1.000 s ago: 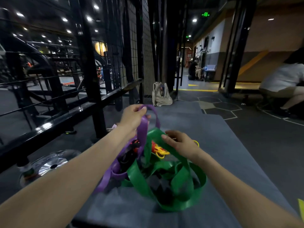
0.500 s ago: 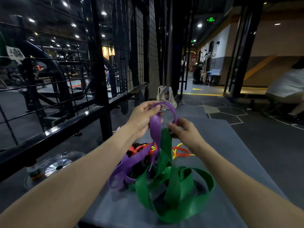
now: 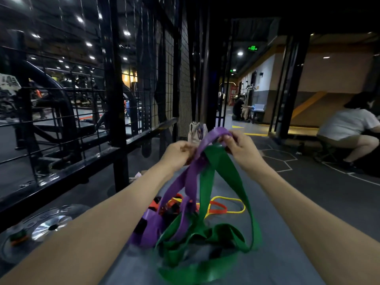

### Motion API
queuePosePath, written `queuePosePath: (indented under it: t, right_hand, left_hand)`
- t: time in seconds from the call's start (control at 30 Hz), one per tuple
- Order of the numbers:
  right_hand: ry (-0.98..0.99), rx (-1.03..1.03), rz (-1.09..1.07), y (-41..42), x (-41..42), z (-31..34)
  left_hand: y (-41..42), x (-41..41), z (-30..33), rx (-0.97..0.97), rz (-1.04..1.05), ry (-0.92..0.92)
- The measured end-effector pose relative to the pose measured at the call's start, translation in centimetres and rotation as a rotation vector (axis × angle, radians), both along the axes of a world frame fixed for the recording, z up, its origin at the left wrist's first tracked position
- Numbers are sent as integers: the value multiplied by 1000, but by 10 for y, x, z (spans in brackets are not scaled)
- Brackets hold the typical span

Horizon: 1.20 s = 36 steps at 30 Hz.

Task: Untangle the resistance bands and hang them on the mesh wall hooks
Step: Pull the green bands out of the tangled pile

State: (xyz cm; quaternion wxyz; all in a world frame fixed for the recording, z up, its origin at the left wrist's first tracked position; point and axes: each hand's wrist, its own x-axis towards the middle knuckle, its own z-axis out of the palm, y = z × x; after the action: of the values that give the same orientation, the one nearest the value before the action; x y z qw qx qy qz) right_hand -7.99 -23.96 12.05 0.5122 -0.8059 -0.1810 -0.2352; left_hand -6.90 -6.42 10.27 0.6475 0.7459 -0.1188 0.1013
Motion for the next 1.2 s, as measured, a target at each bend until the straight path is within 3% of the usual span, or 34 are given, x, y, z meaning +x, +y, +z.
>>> queuePosePath:
  t: [0.2,0.27,0.4,0.67,0.7,0.8,0.87,1.03,1.2]
  right_hand:
    - [12,66,-42,-27,-5,9]
    - [24,98,-54,-37,-7,12]
    - [33,154,-14,-46,-18,18]
    - [-67,229,-3,-38,-15,60]
    - [-39,200,-30,-40,-13,53]
    - [28,28,-173,-53,-7,11]
    - [62,-104,-245,-59,-10,-15]
    - [148,-271,-313,-62,-20,-54]
    - [222,-417,-378,-72,-18,-76]
  left_hand:
    - [-13,5,-33,502,-137,161]
    - [-19,6,-29,423,-71,75]
    - [-18,8,10,28,24,-15]
    - [-15,3,64,-140,61,-86]
    - [-13,4,60,-89,58,-60]
    - [-3,7,23,379,85,-55]
    - [0,5,-1,587,45,-47]
    - [-3,-1,-37,755,-10,-6]
    - [2,-2,-75,761,-63,70]
